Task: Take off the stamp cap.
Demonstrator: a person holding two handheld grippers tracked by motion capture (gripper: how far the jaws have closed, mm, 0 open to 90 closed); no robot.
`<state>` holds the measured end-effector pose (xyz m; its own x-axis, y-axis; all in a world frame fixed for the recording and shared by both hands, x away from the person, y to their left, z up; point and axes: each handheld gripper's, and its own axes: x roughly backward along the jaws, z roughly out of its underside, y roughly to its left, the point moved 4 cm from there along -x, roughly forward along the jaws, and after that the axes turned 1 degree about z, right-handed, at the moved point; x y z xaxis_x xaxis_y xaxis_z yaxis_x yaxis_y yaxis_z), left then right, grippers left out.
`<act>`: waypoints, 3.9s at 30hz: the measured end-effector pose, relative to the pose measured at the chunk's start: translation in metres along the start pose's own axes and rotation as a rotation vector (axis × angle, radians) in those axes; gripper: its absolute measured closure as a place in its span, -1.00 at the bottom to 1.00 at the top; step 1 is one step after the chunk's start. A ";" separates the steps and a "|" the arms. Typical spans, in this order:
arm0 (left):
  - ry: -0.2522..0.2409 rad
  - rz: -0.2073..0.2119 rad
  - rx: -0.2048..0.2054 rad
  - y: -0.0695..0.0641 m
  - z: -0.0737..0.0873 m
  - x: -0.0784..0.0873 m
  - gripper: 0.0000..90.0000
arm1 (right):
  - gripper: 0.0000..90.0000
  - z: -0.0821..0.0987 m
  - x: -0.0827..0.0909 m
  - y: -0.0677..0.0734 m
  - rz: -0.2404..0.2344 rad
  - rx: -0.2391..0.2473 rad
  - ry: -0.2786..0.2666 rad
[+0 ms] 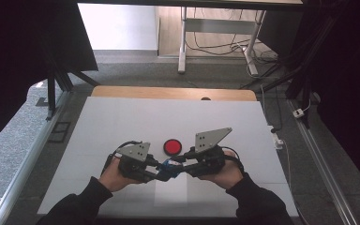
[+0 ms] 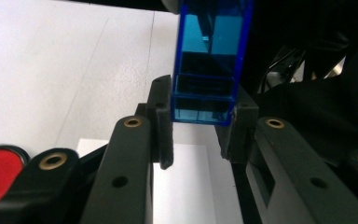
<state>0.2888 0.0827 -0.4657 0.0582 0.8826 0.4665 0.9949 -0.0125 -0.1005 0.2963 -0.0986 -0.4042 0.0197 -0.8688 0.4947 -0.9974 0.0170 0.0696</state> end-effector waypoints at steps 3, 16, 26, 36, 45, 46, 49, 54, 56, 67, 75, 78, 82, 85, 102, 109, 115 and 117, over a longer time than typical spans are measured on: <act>0.003 -0.003 -0.022 -0.001 0.000 0.000 0.54 | 0.59 0.002 0.000 -0.003 -0.035 -0.025 -0.019; 0.018 -0.023 -0.046 -0.003 0.000 0.001 0.54 | 0.60 -0.002 0.000 0.003 0.011 0.037 0.010; 0.041 -0.035 0.016 0.002 0.004 0.002 0.54 | 0.60 -0.003 0.004 0.002 0.047 0.055 -0.007; 0.066 -0.050 -0.003 0.000 0.005 0.001 0.53 | 0.59 -0.001 0.005 0.000 0.073 0.048 -0.011; 0.042 -0.141 0.097 0.000 0.006 0.013 0.53 | 0.59 -0.001 0.009 -0.005 0.122 0.019 -0.012; 0.042 -0.166 0.085 0.000 0.006 0.015 0.53 | 0.59 -0.001 0.009 -0.006 0.127 0.017 -0.011; 0.040 -0.218 0.068 -0.002 0.008 0.019 0.53 | 0.59 -0.001 0.010 -0.007 0.142 0.009 -0.013; 0.019 -0.258 0.122 -0.003 0.010 0.027 0.53 | 0.59 0.001 0.011 -0.010 0.169 -0.010 -0.011; 0.012 -0.277 0.166 -0.003 0.011 0.030 0.53 | 0.59 0.002 0.011 -0.012 0.176 -0.014 -0.009; 0.011 -0.393 0.224 -0.015 0.021 0.046 0.53 | 0.59 0.004 0.013 -0.016 0.208 -0.031 0.000; 0.027 -0.446 0.289 -0.027 0.034 0.060 0.52 | 0.59 0.006 0.013 -0.019 0.224 -0.038 0.006; 0.024 -0.462 0.331 -0.032 0.039 0.065 0.52 | 0.59 0.006 0.013 -0.020 0.233 -0.043 0.006; 0.018 -0.488 0.350 -0.039 0.044 0.071 0.52 | 0.59 0.007 0.014 -0.022 0.248 -0.047 0.012; 0.012 -0.510 0.375 -0.044 0.048 0.077 0.52 | 0.59 0.007 0.014 -0.022 0.252 -0.049 0.012; -0.024 -0.612 0.477 -0.068 0.077 0.106 0.52 | 0.59 0.010 0.013 -0.027 0.299 -0.072 0.024; -0.023 -0.654 0.500 -0.077 0.088 0.115 0.52 | 0.59 0.012 0.013 -0.030 0.332 -0.086 0.026; -0.007 -0.680 0.523 -0.083 0.095 0.119 0.52 | 0.59 0.013 0.013 -0.032 0.351 -0.083 0.027; -0.001 -0.684 0.526 -0.085 0.096 0.119 0.52 | 0.59 0.013 0.013 -0.033 0.357 -0.083 0.031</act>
<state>0.2035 0.2342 -0.4862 -0.5405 0.6170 0.5720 0.6432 0.7413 -0.1918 0.3281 -0.1170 -0.4115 -0.3253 -0.7854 0.5266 -0.9328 0.3578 -0.0425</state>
